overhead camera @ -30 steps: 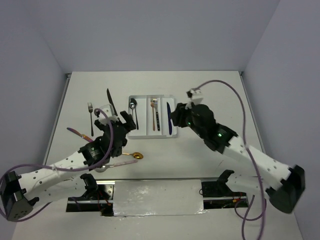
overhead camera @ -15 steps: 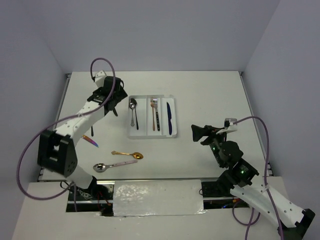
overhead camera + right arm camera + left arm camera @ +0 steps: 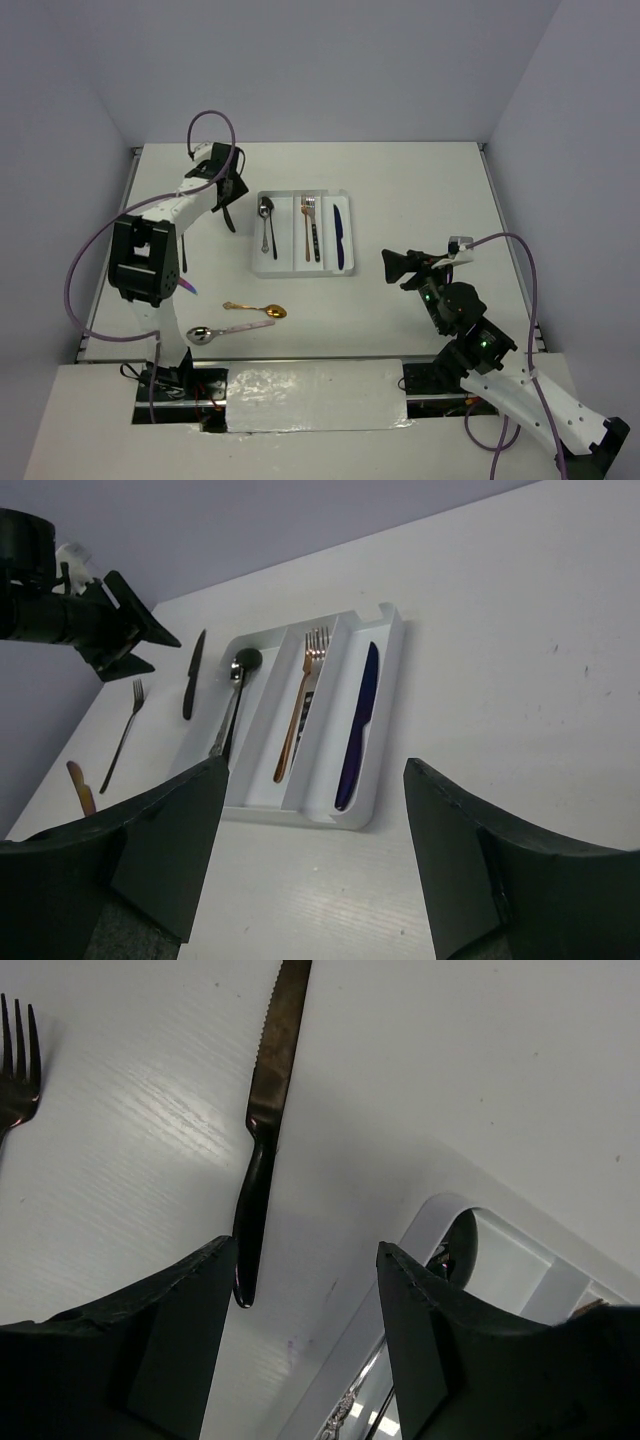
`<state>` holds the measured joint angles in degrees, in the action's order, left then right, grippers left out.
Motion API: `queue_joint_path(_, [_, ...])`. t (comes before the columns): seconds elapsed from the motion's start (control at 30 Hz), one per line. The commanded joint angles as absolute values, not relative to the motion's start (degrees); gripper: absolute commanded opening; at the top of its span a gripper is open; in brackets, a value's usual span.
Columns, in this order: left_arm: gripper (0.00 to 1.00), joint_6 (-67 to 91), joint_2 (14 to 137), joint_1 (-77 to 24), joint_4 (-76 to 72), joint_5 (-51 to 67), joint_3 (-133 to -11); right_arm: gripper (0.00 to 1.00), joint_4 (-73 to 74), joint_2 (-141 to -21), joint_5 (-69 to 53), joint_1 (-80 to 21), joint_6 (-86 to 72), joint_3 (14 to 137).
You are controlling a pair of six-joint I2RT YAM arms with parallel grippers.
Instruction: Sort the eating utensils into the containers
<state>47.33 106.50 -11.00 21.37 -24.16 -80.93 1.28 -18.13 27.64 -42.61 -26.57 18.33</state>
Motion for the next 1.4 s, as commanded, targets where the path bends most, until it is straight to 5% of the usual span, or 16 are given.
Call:
queue_joint_path(0.0, [0.7,45.8,111.1,-10.2,24.6,-25.6,-86.3,0.79,-0.6,-17.5,27.5,-42.6,-27.1,18.4])
queue_joint_path(0.97, [0.66,46.2,125.3,-7.4,29.4,-26.2,-93.8,0.8,-1.9,-23.8,25.2,-42.8,-26.5,19.6])
queue_joint_path(1.37, [0.32,45.6,124.6,-7.4,29.6,-27.3,-91.8,0.8,-1.7,-23.4,24.6,-42.6,-26.5,19.9])
